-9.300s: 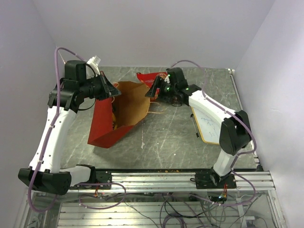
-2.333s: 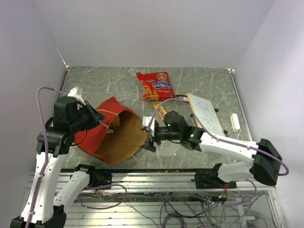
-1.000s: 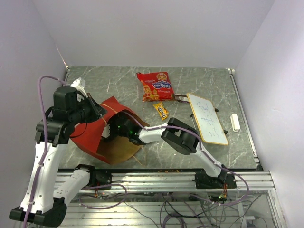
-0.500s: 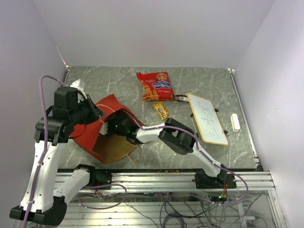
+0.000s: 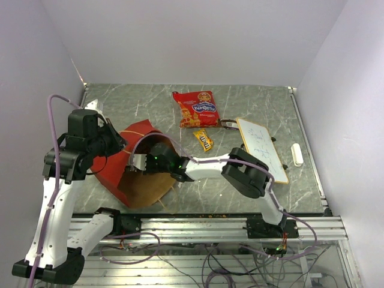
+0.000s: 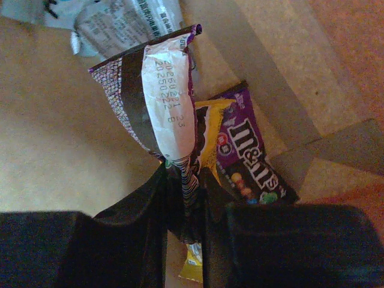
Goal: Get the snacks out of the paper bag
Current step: Adjust the snack in the paper bag.
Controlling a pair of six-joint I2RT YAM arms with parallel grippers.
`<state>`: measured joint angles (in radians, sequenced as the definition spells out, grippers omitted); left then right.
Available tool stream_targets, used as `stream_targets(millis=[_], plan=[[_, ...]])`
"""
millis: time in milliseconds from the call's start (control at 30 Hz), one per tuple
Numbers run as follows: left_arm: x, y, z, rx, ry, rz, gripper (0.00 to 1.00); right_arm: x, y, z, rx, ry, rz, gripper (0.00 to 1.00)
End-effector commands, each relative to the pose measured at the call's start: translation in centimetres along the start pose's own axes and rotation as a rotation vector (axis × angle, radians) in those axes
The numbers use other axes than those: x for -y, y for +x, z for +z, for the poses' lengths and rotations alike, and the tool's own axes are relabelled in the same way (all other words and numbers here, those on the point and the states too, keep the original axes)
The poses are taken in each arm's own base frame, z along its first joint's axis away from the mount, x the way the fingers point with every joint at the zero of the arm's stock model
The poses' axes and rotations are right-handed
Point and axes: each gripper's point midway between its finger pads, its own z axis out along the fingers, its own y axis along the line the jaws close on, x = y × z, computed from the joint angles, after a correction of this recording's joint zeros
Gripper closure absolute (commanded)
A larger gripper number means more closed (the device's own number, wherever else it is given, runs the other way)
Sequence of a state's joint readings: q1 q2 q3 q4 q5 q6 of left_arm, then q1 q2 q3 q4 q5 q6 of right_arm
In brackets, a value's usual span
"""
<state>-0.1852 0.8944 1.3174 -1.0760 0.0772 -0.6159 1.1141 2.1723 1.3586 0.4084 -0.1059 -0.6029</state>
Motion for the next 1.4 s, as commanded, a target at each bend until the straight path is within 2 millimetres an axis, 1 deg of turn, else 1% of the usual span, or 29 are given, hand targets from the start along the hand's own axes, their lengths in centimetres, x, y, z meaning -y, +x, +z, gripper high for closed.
stream_targets(millis=[0, 100, 233, 300, 400, 433, 500, 600, 700, 767, 800, 833, 900, 967, 1000, 1033, 1067, 1100, 1167, 1200, 1233, 1300, 1333, 1367], plan=[[-0.6, -0.7, 0.2, 0.031, -0.043, -0.012, 0.93, 0.2, -2.2, -3.0, 0.02, -0.031, 0.058, 1.0], [-0.4, -0.6, 0.7, 0.029, -0.026, -0.021, 0.93, 0.1, -3.0, -5.4, 0.034, -0.032, 0.102, 1.0], [-0.2, -0.6, 1.1, 0.036, -0.014, -0.024, 0.93, -1.4, -4.0, -8.2, 0.073, -0.085, 0.193, 1.0], [-0.3, -0.8, 0.9, 0.044, -0.02, -0.018, 0.93, -1.5, -4.7, -9.7, 0.085, -0.095, 0.221, 1.0], [-0.2, -1.0, 0.9, 0.047, -0.016, 0.0, 0.93, -1.9, -4.3, -11.6, 0.056, -0.095, 0.25, 1.0], [-0.2, -1.0, 1.0, 0.045, -0.017, 0.004, 0.93, -1.7, -4.4, -12.3, 0.049, -0.087, 0.25, 1.0], [-0.1, -0.9, 1.2, 0.038, -0.012, 0.005, 0.93, -2.2, -3.8, -13.9, 0.029, -0.096, 0.245, 1.0], [0.1, -0.9, 1.8, 0.035, 0.005, 0.005, 0.93, -2.0, -4.0, -16.6, 0.011, -0.093, 0.224, 1.0], [0.2, -0.9, 2.2, 0.026, 0.006, 0.01, 0.93, -1.5, -3.6, -19.5, -0.02, -0.06, 0.205, 1.0], [0.3, -0.8, 2.3, 0.021, 0.01, 0.011, 0.93, -1.0, -4.1, -20.7, -0.001, -0.046, 0.189, 1.0], [0.5, -0.9, 2.2, 0.021, 0.022, 0.012, 0.93, -1.0, -4.6, -20.9, 0.016, -0.055, 0.172, 1.0], [0.7, -0.8, 2.2, 0.018, 0.035, 0.009, 0.93, -0.9, -5.1, -20.5, 0.034, -0.064, 0.162, 1.0], [1.3, -0.8, 2.1, 0.017, 0.068, 0.004, 0.93, -0.8, -5.8, -18.8, 0.063, -0.086, 0.152, 1.0], [1.9, -0.8, 1.9, 0.018, 0.097, -0.002, 0.93, -0.7, -6.9, -16.1, 0.091, -0.128, 0.155, 1.0], [2.2, -0.9, 1.8, 0.016, 0.108, -0.003, 0.93, -0.3, -7.9, -14.7, 0.118, -0.134, 0.167, 1.0], [2.4, -1.0, 1.6, 0.017, 0.116, -0.001, 0.93, 0.1, -8.3, -13.2, 0.136, -0.125, 0.187, 1.0], [2.5, -1.1, 1.4, 0.016, 0.119, 0.002, 0.93, 0.4, -8.0, -11.5, 0.138, -0.103, 0.214, 1.0], [2.5, -1.1, 1.2, 0.014, 0.118, 0.009, 0.93, 1.1, -8.2, -10.3, 0.157, -0.063, 0.237, 1.0], [2.7, -1.3, 0.8, 0.016, 0.121, 0.018, 0.93, 2.3, -7.6, -7.7, 0.167, 0.008, 0.269, 1.0], [2.8, -1.3, 0.7, 0.013, 0.123, 0.02, 0.93, 2.5, -7.3, -6.5, 0.166, 0.027, 0.272, 1.0], [2.8, -1.4, 0.7, 0.012, 0.124, 0.022, 0.93, 2.3, -6.8, -5.2, 0.16, 0.03, 0.264, 1.0], [2.9, -1.5, 0.5, 0.01, 0.123, 0.025, 0.93, 2.4, -5.9, -3.6, 0.16, 0.061, 0.243, 1.0], [3.0, -1.6, 0.5, 0.008, 0.122, 0.028, 0.93, 2.0, -5.2, -2.9, 0.162, 0.067, 0.227, 0.96], [2.9, -1.7, 0.5, 0.005, 0.114, 0.03, 0.93, 2.0, -4.9, -2.5, 0.17, 0.081, 0.204, 0.86]])
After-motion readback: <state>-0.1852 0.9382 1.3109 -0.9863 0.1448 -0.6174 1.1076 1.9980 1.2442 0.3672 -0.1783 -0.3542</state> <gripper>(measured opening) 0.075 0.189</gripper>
